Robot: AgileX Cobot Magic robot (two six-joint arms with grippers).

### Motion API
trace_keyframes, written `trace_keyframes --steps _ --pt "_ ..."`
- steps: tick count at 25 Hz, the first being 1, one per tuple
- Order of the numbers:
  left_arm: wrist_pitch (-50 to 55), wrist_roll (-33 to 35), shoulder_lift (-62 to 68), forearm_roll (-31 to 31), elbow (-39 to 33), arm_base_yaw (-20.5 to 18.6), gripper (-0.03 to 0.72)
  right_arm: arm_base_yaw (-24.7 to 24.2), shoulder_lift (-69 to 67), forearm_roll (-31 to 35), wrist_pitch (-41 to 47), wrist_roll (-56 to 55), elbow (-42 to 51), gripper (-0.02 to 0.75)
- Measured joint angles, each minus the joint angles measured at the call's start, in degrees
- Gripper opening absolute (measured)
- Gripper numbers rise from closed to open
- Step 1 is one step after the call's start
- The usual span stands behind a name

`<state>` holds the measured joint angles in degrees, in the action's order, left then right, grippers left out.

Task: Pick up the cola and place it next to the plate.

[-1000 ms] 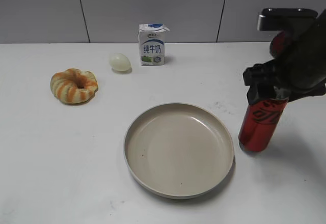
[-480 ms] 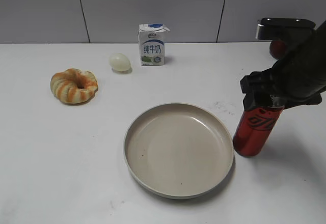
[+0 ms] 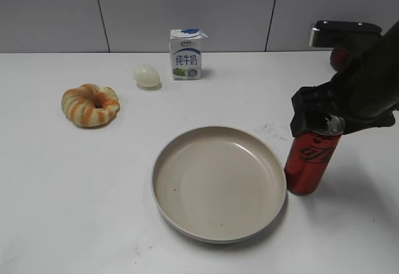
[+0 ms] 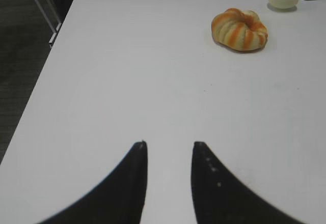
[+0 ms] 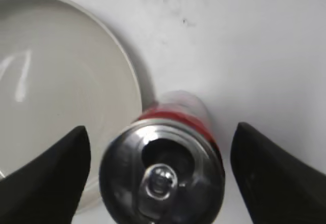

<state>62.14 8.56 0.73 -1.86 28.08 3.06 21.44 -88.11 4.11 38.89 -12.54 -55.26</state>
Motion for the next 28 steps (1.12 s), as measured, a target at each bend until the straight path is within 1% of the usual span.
trace_keyframes --steps 5,8,11,17,20,22,25,28 --pt "0.00 0.00 0.00 0.00 0.00 0.00 0.235 -0.37 -0.06 -0.12 0.37 0.16 -6.56 0.656" --pt "0.00 0.00 0.00 0.00 0.00 0.00 0.235 -1.74 -1.66 -1.90 2.27 0.16 -12.45 0.656" --pt "0.00 0.00 0.00 0.00 0.00 0.00 0.235 -4.69 -5.68 -4.11 7.71 1.19 -21.03 0.656" --pt "0.00 0.00 0.00 0.00 0.00 0.00 0.235 -13.04 -15.92 -3.27 21.89 6.76 -39.60 0.649" --pt "0.00 0.00 0.00 0.00 0.00 0.00 0.235 -16.20 -18.45 -3.19 26.77 7.80 -45.67 0.642" --pt "0.00 0.00 0.00 0.00 0.00 0.00 0.235 -17.70 -18.87 -3.25 29.00 8.76 -47.42 0.636" --pt "0.00 0.00 0.00 0.00 0.00 0.00 0.235 -19.07 -18.91 -3.75 30.19 9.87 -47.64 0.627" --pt "0.00 0.00 0.00 0.04 0.00 0.00 0.235 -19.43 -16.63 -4.11 30.27 10.10 -44.10 0.621"
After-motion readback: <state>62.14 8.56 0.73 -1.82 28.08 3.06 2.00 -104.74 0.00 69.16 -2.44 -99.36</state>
